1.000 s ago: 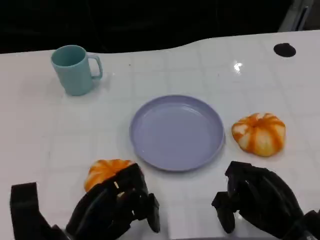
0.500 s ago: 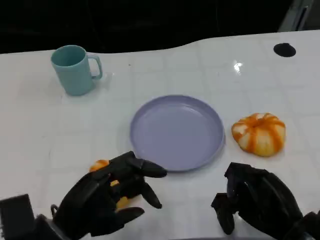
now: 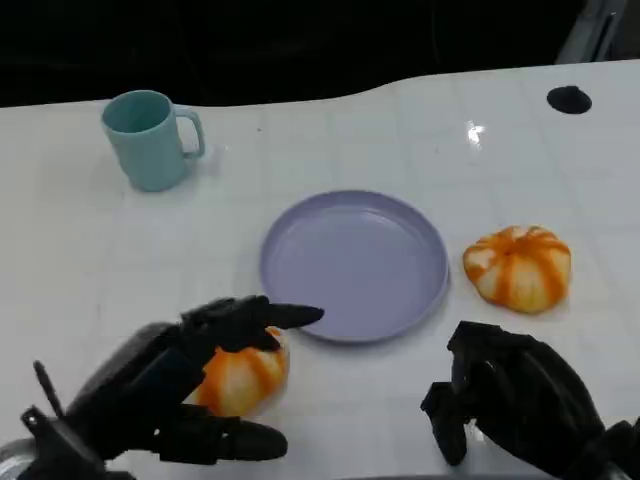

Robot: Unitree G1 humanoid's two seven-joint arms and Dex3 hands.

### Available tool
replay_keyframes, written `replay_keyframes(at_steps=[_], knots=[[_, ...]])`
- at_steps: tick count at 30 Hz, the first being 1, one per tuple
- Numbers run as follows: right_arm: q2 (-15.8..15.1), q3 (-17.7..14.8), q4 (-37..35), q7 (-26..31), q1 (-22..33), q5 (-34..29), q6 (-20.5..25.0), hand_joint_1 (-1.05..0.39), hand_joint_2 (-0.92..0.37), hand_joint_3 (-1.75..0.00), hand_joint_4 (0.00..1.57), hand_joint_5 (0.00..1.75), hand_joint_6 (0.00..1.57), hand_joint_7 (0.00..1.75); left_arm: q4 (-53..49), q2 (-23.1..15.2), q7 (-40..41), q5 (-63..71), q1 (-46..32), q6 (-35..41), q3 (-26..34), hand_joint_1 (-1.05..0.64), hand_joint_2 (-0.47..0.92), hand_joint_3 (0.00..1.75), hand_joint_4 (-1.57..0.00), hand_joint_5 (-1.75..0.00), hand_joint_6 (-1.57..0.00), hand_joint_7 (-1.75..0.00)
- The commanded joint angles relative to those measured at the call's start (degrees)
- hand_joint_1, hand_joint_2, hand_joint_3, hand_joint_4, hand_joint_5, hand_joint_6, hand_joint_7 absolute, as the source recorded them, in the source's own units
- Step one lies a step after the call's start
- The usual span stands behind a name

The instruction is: Grasp the bread from the table and place it into the plate.

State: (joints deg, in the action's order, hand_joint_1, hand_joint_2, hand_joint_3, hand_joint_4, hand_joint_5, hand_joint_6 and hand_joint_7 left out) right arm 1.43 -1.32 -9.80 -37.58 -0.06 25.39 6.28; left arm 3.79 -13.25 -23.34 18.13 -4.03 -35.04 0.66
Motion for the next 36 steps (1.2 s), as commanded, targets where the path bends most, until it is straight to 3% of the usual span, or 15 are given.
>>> replay_keyframes(at_steps=[1, 10, 19, 36], knots=[[-0.44, -0.28, -0.14, -0.39, -0.06, 0.88, 0.48, -0.95, -0.58, -0.63, 1.23, 1.50, 1.11, 1.28, 4.83, -2.84, 7.22, 8.83, -1.77, -1.40, 1.45, -0.70, 0.92, 0.01, -0.20, -0.81, -0.31, -0.15], [-0.52, -0.39, -0.43, -1.19, -0.21, 1.00, 0.08, -0.96, -0.57, -0.63, 1.24, 1.48, 1.10, 1.30, 14.17, -4.93, 17.58, 29.37, -4.18, 4.28, 1.53, -0.76, 0.91, 0.00, -0.20, -0.79, -0.30, -0.08], [-0.68, 0.03, 1.24, -0.17, 0.62, 0.23, 0.56, -0.95, -0.57, -0.67, 1.24, 1.50, 1.10, 1.31, 17.16, -5.84, 21.59, 45.63, -4.95, 14.62, -2.65, -0.80, 0.92, 0.00, -0.26, -0.72, -0.34, -0.06], [-1.08, -0.10, 2.93, 0.05, 1.44, 0.79, 2.21, -0.95, -0.53, -0.73, 1.23, 1.51, 1.08, 1.33, 13.99, -6.64, 16.87, 54.14, -1.46, 29.40, -11.99, -0.85, 0.92, 0.02, -0.25, -0.64, -0.30, -0.01]])
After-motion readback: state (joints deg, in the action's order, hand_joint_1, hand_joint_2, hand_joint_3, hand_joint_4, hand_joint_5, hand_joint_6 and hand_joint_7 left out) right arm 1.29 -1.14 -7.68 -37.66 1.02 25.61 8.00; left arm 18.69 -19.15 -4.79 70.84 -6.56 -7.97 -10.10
